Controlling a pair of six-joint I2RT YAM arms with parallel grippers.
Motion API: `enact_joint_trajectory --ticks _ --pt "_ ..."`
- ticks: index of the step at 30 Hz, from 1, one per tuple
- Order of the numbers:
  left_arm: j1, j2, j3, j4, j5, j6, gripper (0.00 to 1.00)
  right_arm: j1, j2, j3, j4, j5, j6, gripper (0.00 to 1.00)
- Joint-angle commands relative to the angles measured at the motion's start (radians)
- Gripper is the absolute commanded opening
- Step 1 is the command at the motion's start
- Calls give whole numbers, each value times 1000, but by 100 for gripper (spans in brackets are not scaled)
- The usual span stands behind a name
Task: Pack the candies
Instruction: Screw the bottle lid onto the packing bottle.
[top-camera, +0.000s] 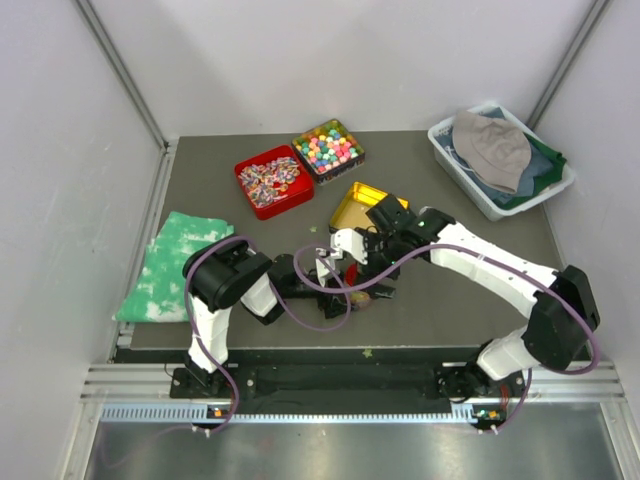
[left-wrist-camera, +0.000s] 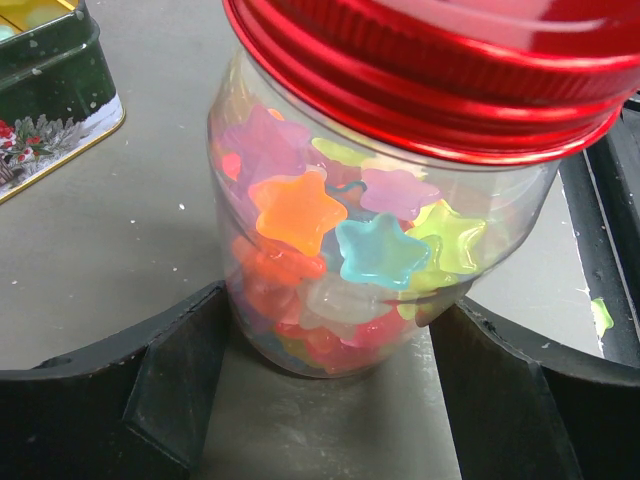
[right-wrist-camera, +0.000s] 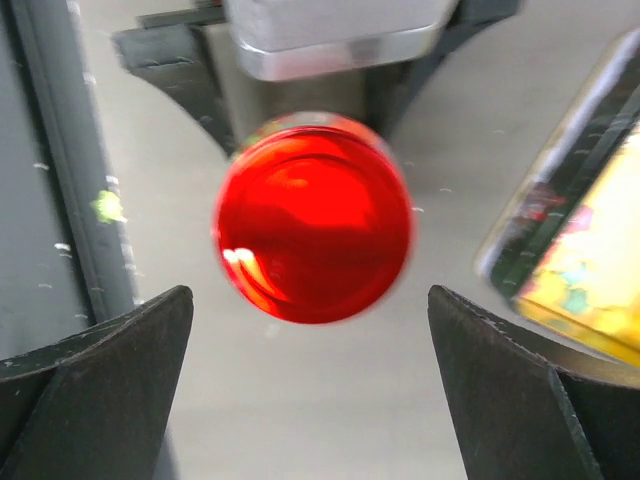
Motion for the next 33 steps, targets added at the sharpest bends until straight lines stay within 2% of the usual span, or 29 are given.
enact_joint_trajectory --ticks 1,6,10,14,21,24,26,29,33 --pt "-4 19 -7 330 19 -10 82 -12 -25 74 -6 75 -124 99" --pt "-4 22 -4 330 20 -12 82 -10 29 142 -18 85 -179 99" --pt "-4 23 -3 332 22 -12 82 3 78 226 -93 51 -222 98" --pt "-4 22 -4 332 22 -12 82 20 107 248 -169 26 -247 97" --pt "-4 23 -2 330 24 -12 81 39 103 238 -202 6 -239 96" --pt "-4 27 1 332 25 -15 78 45 93 238 -197 -7 -230 96" --pt "-4 28 2 332 28 -15 71 52 96 237 -190 0 -224 96" --pt "-6 30 1 330 28 -16 68 57 107 237 -173 6 -216 96" --pt "-4 30 5 332 34 -23 59 63 119 249 -153 6 -204 96"
